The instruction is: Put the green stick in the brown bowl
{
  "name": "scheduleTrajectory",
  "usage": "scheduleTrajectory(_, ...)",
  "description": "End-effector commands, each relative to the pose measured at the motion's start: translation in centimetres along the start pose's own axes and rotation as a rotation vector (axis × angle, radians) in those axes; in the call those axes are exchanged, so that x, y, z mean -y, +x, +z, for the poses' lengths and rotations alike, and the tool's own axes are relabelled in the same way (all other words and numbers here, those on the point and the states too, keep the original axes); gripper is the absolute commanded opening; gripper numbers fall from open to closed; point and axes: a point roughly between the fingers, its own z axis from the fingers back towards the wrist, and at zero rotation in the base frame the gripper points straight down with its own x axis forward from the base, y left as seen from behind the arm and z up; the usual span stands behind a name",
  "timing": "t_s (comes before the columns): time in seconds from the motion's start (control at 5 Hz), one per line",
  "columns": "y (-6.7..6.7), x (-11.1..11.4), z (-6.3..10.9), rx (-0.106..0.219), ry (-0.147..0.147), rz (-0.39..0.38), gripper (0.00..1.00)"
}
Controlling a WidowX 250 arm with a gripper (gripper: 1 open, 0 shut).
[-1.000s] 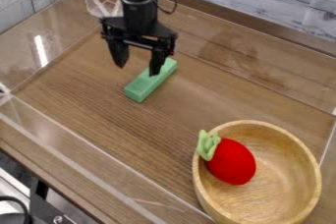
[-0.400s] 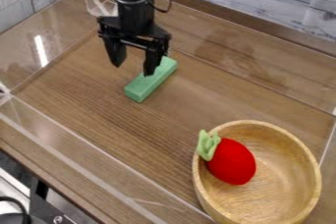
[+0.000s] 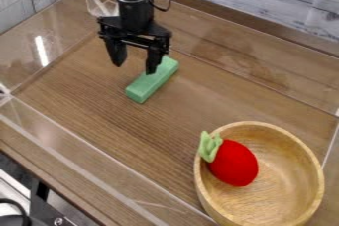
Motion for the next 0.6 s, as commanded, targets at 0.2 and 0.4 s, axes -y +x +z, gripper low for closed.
scheduleTrajectory(0.2, 0.41, 1.89, 0.33, 0.016, -0.007, 0.059, 1.00)
scheduleTrajectory(0.4, 0.90, 2.02, 0.24, 0.017, -0.004, 0.082, 1.00)
